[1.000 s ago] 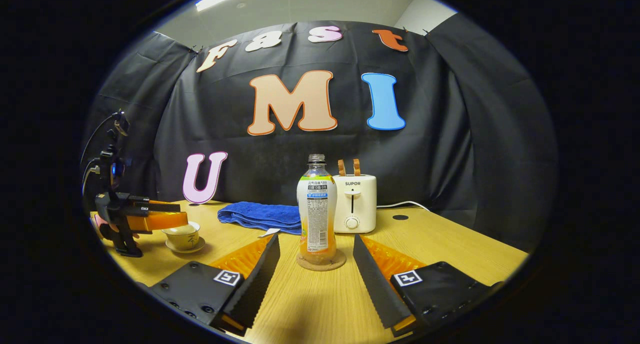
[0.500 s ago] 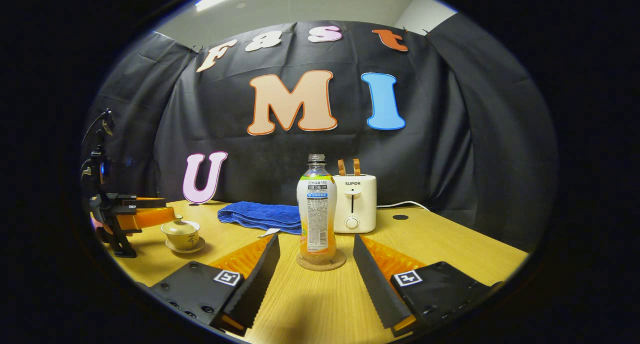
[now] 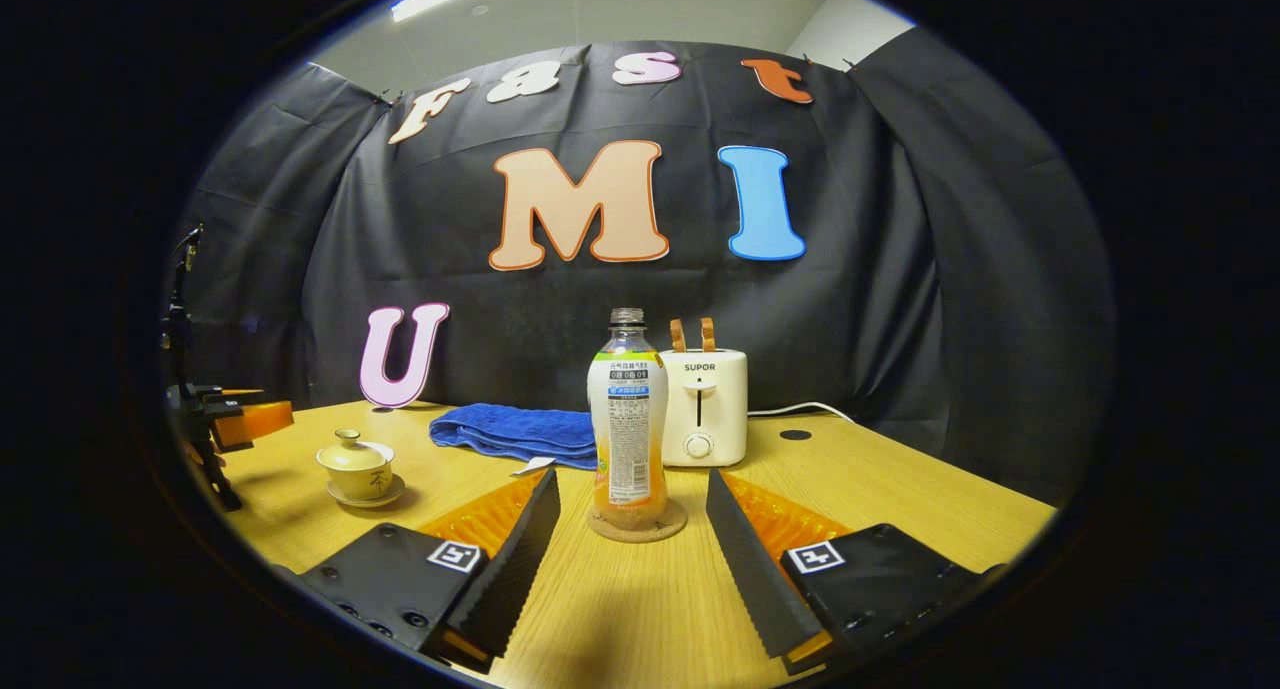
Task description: Open the teacup lid with one hand, grasp the water bottle and pour water into the teacup with the other hand; after pouring, place the water bottle on the coaster and then close the teacup lid.
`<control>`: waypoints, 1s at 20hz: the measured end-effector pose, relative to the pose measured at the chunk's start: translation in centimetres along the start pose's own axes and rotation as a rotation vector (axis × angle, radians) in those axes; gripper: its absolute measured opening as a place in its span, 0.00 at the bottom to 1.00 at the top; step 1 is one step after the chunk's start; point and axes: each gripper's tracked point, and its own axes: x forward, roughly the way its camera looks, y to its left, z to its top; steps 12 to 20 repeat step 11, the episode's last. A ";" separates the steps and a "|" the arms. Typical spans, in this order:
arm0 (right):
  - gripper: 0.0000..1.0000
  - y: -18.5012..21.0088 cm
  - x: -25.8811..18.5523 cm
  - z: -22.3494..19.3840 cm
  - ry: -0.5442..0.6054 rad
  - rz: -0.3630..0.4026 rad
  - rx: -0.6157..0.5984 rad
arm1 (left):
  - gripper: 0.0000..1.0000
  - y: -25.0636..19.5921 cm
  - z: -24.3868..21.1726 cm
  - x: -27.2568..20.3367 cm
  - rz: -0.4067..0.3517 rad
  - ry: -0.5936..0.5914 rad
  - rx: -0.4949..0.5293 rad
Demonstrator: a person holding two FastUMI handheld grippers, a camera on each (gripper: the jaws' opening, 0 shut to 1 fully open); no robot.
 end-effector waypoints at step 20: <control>0.94 -1.6 -0.1 0.0 -0.005 -0.093 -0.004 | 0.96 2.9 -0.2 -0.6 0.179 0.002 0.000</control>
